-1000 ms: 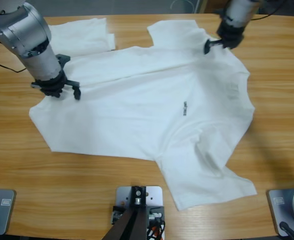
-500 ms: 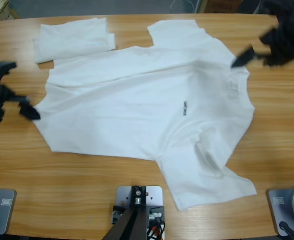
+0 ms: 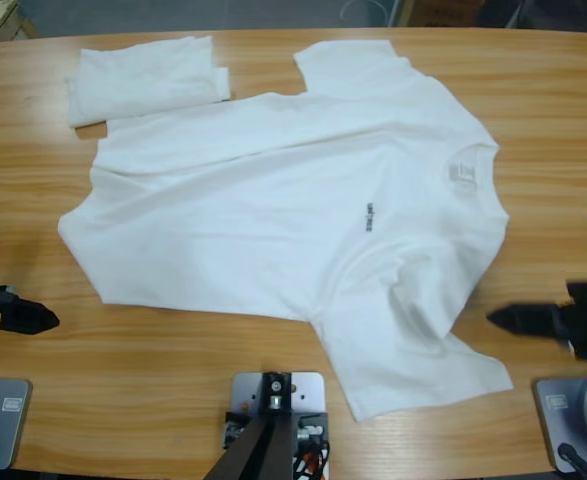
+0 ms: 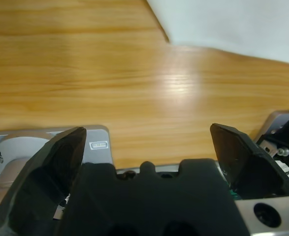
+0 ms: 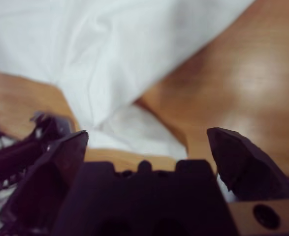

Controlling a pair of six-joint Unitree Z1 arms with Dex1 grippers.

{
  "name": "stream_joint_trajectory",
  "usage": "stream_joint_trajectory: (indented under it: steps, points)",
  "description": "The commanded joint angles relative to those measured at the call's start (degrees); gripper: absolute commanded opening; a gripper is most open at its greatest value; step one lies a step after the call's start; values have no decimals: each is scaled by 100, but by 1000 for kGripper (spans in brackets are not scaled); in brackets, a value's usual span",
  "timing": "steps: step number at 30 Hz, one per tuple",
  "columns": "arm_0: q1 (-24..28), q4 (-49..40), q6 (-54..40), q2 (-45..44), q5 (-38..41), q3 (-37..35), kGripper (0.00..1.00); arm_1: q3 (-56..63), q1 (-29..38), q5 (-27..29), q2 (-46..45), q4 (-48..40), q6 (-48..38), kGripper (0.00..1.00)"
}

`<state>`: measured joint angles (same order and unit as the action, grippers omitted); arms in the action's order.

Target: Fold clothes

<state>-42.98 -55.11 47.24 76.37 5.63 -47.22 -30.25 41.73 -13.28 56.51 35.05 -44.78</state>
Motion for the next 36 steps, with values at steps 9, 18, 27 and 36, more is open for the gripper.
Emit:
stream_joint_trajectory:
  steps: [9, 18, 27, 36]
  points:
    - [-305, 326, 128, -73, 87, 214, 1000, 538, 916, -136, 1120, -1238, 33, 1000]
    - [-351, 326, 128, -321, 78, 381, 1000, 520, 1357, 202, 2167, -2067, -32, 1000]
    - [-351, 386, 145, -342, 52, 548, 1000, 503, 1605, 130, 2326, -2340, -357, 989]
    - [-351, 417, 138, -333, 52, 556, 1000, 503, 1738, 485, 2194, -1985, -665, 54]
